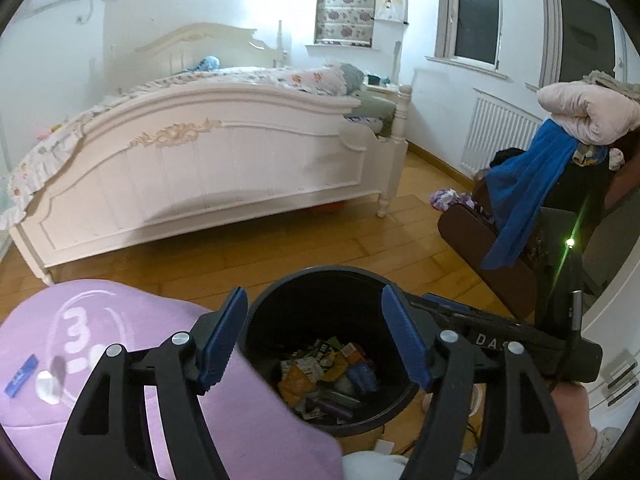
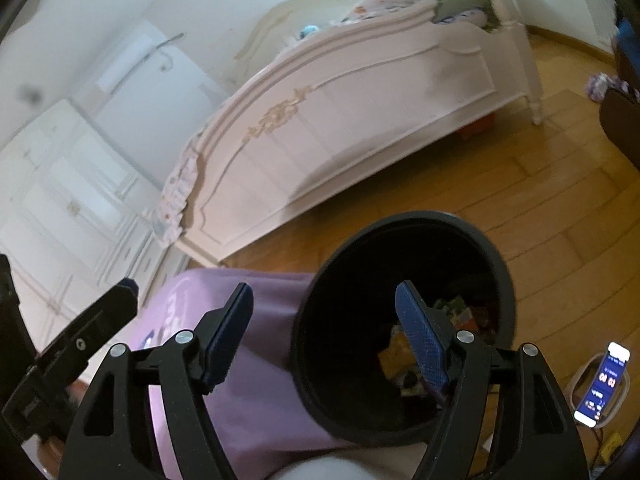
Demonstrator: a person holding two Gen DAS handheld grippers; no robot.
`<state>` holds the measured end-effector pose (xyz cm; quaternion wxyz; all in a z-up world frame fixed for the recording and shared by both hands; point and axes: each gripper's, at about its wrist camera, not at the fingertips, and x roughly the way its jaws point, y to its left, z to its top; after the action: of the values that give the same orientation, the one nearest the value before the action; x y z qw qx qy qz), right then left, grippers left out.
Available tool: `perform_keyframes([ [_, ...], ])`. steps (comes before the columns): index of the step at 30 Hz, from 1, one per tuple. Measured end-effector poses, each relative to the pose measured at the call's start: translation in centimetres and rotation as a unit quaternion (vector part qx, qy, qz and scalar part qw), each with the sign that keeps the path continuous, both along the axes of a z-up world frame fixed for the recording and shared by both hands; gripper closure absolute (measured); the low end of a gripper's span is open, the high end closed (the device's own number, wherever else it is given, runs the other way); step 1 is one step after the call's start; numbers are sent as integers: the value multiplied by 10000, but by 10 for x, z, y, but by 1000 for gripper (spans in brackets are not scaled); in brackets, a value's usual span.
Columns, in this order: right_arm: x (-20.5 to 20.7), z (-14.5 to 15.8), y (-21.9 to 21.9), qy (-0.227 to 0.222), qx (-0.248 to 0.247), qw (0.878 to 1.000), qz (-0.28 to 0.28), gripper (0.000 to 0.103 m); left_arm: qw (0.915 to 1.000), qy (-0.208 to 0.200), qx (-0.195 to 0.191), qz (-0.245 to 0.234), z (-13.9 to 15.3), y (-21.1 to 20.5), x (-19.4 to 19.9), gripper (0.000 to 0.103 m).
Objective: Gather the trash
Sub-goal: 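Carry the green gum box and blue pack over the bin and release both, then grasp the blue tube with the left tool while the right tool grasps the clear cup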
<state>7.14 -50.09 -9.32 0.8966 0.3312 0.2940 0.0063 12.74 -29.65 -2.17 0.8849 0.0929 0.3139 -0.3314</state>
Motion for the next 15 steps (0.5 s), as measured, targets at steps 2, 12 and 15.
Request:
perform_keyframes([
  [2,5,7,17,-13,-85,9998,155,29,9999,-39,-3,96,2,13,0,29],
  [12,35,28,107,-21,-484,9934,1035,30,9935,-81,-68,1132,5,113,12,19],
  [15,41,33,133,-22,-616,9900,1270,30,9903,-157,-72,1377,8,141,13,19],
])
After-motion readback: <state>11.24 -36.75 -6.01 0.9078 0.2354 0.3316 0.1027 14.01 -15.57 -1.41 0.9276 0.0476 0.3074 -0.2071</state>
